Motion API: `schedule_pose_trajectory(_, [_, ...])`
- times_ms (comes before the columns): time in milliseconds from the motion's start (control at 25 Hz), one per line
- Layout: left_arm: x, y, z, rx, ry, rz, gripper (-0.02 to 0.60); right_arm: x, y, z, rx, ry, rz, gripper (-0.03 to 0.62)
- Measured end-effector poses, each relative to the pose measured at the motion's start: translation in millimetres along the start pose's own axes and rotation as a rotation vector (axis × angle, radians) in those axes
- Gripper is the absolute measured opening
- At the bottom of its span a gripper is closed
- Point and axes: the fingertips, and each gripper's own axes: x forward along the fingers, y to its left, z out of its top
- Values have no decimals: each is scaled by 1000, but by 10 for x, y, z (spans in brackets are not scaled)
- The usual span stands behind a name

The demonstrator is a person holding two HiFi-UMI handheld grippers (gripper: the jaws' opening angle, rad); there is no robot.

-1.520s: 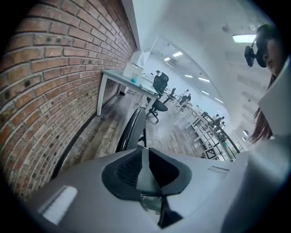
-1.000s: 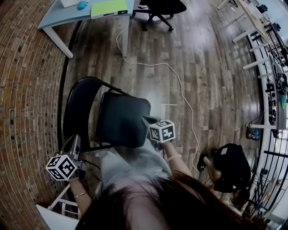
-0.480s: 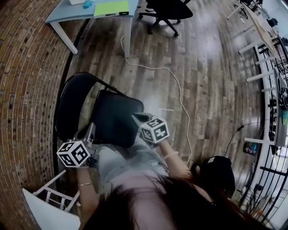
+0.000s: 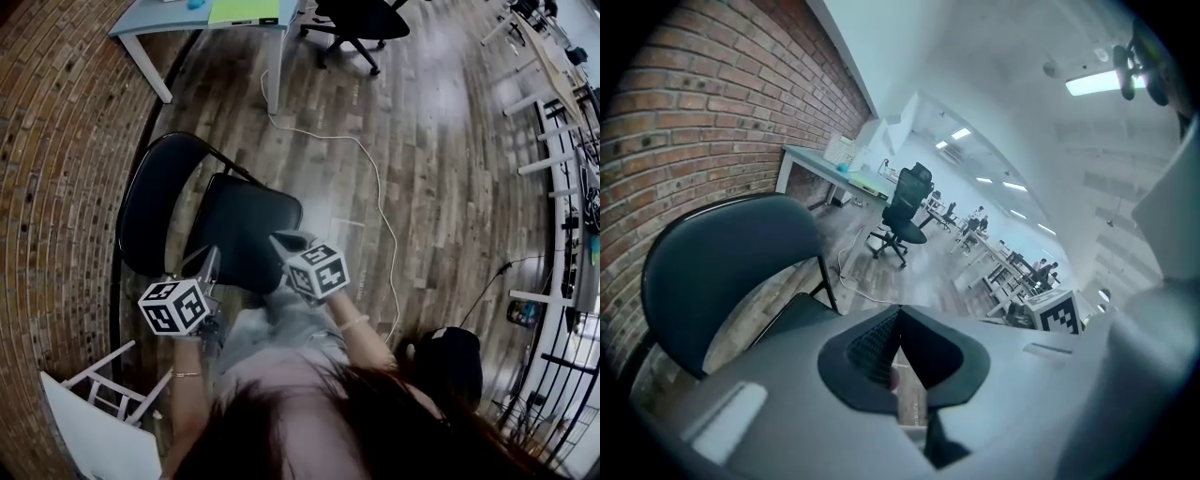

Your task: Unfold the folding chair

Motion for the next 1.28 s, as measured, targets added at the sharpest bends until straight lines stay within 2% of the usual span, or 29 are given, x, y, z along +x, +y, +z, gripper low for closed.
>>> schedule_pose_trajectory(280, [-405,-186,-251,43,-5,-50,2,-323,509,-8,-18,-75,-39,0])
schedule_pose_trajectory(440, [-671,-377,-479,67,16,-115,2,-457,872,-137,10,-103,-17,0])
schedule_pose_trajectory(720, [-1073,-382,-792,154,56,-109,2,-542,1256,-389,28,-96,-37,-1])
schedule_pose_trajectory(880, [-1267,-373,-913,141,49,-120,2,-674,1371,-461,11,-103,-80,0])
schedule_pose_trajectory(1000, [-1366,-404,-974,128,52,-145,2,-780,1443,-515,24,-104,-77,0])
schedule_pose_trajectory(1280, [-1504,-472,-847,113,-11,-107,1,-965,1486,-493,0,-110,-75,0])
